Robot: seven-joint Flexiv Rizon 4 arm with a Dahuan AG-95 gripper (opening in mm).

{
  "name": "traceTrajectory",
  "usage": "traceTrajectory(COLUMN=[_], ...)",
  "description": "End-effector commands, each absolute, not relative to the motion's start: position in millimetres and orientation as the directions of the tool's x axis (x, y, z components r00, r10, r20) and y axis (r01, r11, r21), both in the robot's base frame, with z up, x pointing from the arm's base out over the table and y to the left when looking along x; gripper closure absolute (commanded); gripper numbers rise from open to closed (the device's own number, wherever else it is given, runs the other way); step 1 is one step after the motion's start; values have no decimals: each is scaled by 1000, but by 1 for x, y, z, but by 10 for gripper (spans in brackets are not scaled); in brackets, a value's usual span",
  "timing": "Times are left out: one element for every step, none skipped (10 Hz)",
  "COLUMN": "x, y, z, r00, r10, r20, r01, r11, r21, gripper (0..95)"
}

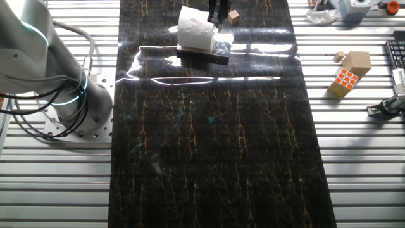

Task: Take the roll of paper down from the shelf

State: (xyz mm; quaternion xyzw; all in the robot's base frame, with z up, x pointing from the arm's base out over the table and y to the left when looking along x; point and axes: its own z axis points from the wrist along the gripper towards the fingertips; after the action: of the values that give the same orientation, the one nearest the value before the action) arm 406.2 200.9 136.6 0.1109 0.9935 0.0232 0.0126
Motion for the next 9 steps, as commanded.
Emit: traceTrajectory(x=[406, 406, 406, 406, 406, 406, 406, 406, 406], y=[201, 201, 201, 201, 201, 201, 201, 201, 201], z=[137, 137, 137, 137, 137, 137, 137, 137, 137], r00=[-982, -985, -986, -987, -988, -988, -989, -990, -990], r10=[188, 171, 167, 161, 157, 151, 142, 129, 121], r20=[-7, 4, 5, 6, 10, 22, 45, 59, 69], r01=[187, 171, 167, 161, 157, 152, 145, 133, 125], r11=[981, 983, 984, 985, 985, 986, 987, 989, 990], r21=[59, 67, 68, 69, 71, 70, 68, 66, 67], gripper=[950, 950, 950, 950, 950, 950, 950, 950, 950])
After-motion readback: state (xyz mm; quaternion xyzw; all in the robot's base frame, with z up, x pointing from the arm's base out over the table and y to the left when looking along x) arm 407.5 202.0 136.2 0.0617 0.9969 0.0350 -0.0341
